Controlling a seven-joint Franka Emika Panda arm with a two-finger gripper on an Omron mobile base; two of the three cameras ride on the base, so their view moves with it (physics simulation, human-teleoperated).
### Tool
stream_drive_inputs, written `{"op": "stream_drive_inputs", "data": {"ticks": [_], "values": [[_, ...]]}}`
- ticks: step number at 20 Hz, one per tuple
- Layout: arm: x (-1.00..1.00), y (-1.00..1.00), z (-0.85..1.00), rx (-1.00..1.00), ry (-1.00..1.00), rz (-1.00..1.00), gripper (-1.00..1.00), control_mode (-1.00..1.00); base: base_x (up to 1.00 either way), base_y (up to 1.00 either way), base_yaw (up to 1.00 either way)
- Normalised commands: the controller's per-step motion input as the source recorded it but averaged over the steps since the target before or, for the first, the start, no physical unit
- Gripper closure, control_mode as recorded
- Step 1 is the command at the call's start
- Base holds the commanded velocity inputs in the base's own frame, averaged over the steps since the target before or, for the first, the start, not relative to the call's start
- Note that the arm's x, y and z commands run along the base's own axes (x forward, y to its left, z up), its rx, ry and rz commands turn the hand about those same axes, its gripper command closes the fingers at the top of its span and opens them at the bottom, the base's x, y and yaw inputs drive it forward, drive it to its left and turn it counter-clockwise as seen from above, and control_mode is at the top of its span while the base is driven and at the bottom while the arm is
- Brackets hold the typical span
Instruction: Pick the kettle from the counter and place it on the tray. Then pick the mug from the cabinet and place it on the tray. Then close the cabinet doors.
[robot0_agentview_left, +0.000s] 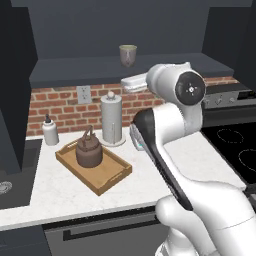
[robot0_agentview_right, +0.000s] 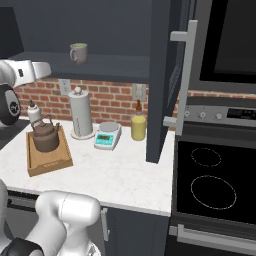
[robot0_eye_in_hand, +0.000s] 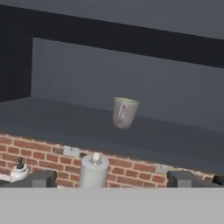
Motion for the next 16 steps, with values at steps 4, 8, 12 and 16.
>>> {"op": "stream_drive_inputs", "data": {"ticks": [4,8,12,16], "values": [[0.31,0.12,0.24,0.0,0.0,-0.16,-1.0,-1.0,0.0,0.0,0.0],[0.24,0.19,0.05,0.0,0.0,-0.17,-1.0,-1.0,0.0,0.0,0.0],[0.16,0.06,0.0,0.22,0.0,-0.11,-1.0,-1.0,0.0,0.0,0.0],[0.12,0.0,0.0,0.33,0.0,-0.05,-1.0,-1.0,0.0,0.0,0.0]]}}
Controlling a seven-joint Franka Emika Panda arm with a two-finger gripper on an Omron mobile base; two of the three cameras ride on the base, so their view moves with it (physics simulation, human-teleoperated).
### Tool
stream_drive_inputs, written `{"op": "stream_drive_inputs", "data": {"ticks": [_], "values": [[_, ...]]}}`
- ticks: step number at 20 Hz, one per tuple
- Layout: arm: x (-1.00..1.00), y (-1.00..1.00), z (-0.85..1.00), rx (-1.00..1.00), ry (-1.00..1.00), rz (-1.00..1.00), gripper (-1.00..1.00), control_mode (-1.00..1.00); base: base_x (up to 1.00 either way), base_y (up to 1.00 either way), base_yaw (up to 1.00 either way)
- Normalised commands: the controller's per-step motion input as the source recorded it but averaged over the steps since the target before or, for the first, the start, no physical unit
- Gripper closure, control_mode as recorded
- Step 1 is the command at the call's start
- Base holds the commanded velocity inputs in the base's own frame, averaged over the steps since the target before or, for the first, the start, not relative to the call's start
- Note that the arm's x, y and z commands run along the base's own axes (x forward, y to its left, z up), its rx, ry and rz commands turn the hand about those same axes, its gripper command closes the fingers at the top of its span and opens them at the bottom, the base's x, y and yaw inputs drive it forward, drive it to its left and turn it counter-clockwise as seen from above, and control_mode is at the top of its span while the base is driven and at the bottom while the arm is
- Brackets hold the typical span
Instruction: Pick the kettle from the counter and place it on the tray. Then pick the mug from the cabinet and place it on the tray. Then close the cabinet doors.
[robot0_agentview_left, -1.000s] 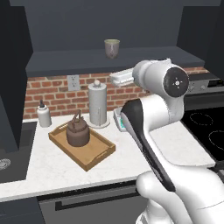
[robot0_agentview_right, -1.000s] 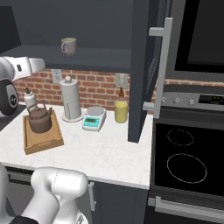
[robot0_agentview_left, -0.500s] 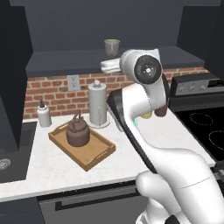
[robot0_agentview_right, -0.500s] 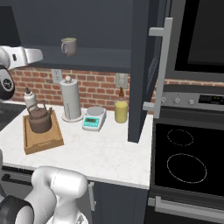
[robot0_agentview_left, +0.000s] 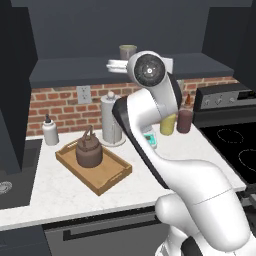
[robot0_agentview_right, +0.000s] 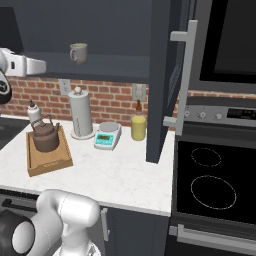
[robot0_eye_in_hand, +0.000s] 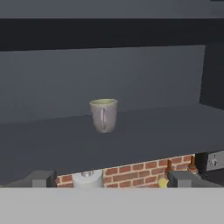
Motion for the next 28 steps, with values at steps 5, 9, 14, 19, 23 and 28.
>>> {"op": "stream_drive_inputs", "data": {"ticks": [5,9,14,19,23,28], "values": [[0.2,0.08,0.0,0.13,0.0,0.0,-1.0,-1.0,0.0,0.0,0.0],[0.28,0.11,0.0,0.0,0.0,0.0,-1.0,-1.0,0.0,0.0,0.0],[0.35,0.02,0.0,0.0,0.01,0.0,-1.0,-1.0,0.0,0.0,0.0],[0.35,0.0,0.0,0.0,0.0,0.0,-1.0,-1.0,0.0,0.0,0.0],[0.29,0.0,0.0,0.0,0.0,0.0,-1.0,-1.0,0.0,0.0,0.0],[0.31,0.0,0.0,0.0,-0.01,0.0,-1.0,-1.0,0.0,0.0,0.0]]}}
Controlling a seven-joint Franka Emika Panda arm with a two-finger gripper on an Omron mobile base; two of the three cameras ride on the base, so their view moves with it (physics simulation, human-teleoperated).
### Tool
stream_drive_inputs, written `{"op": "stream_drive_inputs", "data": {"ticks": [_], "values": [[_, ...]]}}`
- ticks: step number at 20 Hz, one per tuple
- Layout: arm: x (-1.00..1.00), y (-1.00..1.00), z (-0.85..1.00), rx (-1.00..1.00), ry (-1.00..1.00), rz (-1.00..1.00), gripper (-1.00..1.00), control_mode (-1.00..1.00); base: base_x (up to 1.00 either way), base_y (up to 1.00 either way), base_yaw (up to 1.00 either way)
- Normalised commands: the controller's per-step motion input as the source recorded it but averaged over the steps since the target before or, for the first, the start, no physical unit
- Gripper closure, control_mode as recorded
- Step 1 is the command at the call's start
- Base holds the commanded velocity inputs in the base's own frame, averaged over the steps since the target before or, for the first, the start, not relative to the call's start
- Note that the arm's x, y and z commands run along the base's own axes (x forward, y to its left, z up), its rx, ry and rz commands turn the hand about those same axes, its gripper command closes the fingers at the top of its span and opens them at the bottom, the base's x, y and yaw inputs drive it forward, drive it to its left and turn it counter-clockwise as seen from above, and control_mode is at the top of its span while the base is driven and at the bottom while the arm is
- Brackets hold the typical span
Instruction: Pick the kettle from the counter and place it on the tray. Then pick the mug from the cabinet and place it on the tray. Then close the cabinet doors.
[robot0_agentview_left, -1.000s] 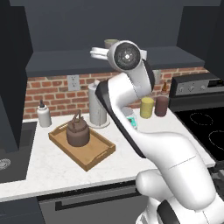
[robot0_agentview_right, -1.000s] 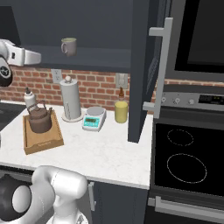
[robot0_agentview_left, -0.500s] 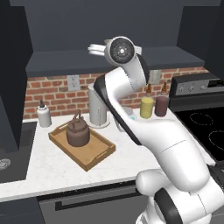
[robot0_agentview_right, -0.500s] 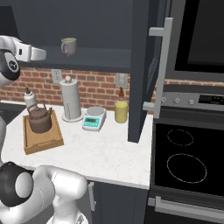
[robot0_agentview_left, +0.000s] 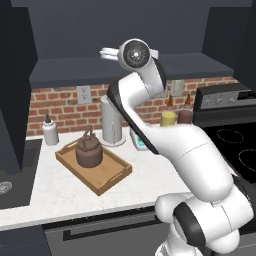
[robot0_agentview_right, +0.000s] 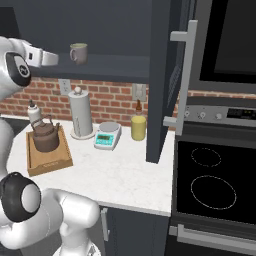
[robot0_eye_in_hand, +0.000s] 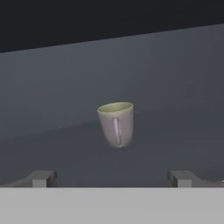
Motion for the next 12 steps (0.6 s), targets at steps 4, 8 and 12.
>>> {"op": "stream_drive_inputs", "data": {"ticks": [4,8,12], "values": [[0.31,0.0,-0.01,0.0,-0.04,0.0,-1.0,-1.0,0.0,0.0,0.0],[0.29,0.0,-0.05,0.0,-0.04,0.0,-1.0,-1.0,0.0,0.0,0.0],[0.28,0.0,-0.16,0.0,-0.01,0.0,-1.0,-1.0,0.0,0.0,0.0]]}}
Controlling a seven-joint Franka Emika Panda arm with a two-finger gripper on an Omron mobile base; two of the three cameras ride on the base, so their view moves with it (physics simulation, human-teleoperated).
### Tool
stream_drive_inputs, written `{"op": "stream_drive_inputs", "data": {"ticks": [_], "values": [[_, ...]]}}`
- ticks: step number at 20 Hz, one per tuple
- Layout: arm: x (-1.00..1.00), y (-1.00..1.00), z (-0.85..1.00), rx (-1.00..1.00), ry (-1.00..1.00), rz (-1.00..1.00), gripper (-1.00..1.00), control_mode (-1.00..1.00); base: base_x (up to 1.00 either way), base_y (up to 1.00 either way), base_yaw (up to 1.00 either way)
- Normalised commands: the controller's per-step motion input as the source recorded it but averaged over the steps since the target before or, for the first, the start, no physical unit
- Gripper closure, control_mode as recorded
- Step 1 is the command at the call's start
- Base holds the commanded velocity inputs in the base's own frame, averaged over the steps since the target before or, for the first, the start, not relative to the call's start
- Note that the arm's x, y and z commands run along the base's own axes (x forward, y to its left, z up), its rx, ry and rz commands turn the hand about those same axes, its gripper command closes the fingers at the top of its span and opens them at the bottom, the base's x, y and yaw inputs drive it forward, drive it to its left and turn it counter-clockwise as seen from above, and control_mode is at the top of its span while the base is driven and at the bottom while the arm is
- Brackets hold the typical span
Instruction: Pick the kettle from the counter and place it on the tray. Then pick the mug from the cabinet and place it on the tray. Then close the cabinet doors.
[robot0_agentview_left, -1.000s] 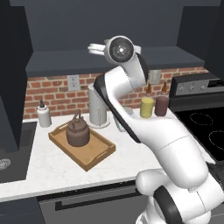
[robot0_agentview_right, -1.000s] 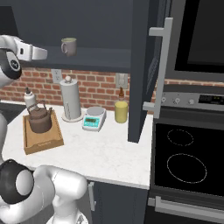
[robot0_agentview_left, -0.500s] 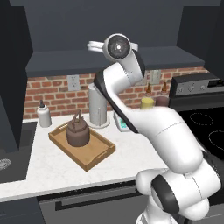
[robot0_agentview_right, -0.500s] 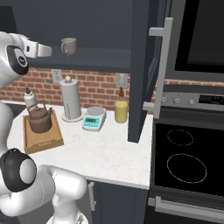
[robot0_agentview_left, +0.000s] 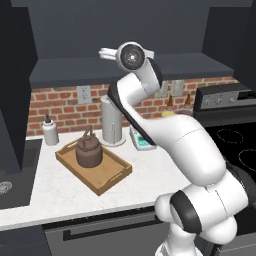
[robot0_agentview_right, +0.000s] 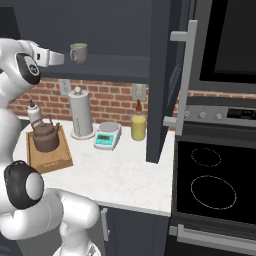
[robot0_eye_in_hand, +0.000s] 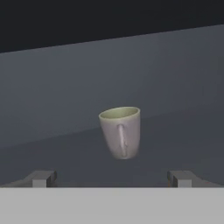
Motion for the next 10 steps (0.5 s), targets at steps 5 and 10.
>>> {"op": "stream_drive_inputs", "data": {"ticks": [5,10], "values": [[0.24,0.0,-0.13,0.0,0.0,0.0,-1.0,-1.0,0.0,0.0,0.0],[0.19,-0.02,-0.03,0.0,0.0,0.0,-1.0,-1.0,0.0,0.0,0.0]]}}
